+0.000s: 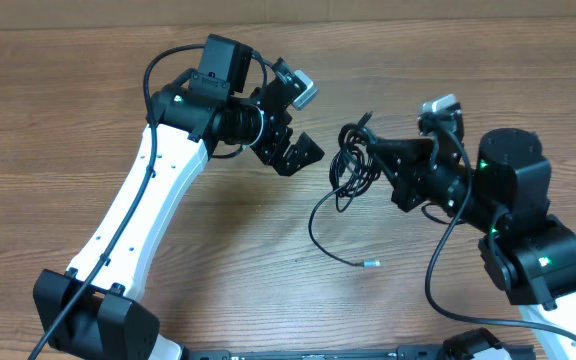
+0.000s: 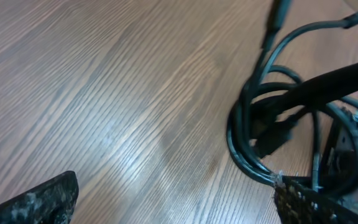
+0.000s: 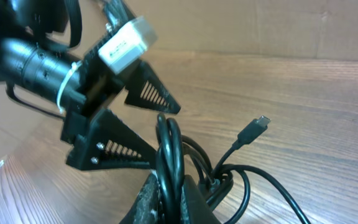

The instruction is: Untangle cables

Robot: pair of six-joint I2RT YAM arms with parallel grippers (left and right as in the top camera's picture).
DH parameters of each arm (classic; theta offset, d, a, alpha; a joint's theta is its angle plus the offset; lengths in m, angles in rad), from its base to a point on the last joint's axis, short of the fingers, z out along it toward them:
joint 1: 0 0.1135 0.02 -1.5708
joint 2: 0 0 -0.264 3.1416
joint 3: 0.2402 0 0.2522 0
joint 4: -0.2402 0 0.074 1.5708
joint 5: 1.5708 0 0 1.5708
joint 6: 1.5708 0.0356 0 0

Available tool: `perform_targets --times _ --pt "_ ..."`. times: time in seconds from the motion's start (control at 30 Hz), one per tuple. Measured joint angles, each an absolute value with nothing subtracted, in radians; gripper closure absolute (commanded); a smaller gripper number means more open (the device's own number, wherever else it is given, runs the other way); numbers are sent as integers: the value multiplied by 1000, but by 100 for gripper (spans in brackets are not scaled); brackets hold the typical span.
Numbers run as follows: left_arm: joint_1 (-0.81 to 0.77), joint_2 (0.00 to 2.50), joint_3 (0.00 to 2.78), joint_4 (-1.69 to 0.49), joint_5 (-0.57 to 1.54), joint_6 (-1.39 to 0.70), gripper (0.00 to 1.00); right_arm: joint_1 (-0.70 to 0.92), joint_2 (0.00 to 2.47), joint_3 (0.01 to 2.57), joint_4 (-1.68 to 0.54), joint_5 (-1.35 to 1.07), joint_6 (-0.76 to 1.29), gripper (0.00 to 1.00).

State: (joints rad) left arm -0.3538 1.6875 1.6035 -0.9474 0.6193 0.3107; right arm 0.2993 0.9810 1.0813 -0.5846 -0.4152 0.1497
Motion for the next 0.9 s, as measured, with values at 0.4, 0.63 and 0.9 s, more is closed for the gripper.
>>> perform_targets --times 0.4,0.63,0.9 --pt "-354 1687 1604 -941 608 -52 0 289 934 1081 -461 -423 217 96" --pt "-354 1687 1604 -912 791 -138 0 289 934 1081 -366 -423 271 96" --pt "-354 1687 1604 -839 976 -165 62 289 934 1081 -273 -424 338 95"
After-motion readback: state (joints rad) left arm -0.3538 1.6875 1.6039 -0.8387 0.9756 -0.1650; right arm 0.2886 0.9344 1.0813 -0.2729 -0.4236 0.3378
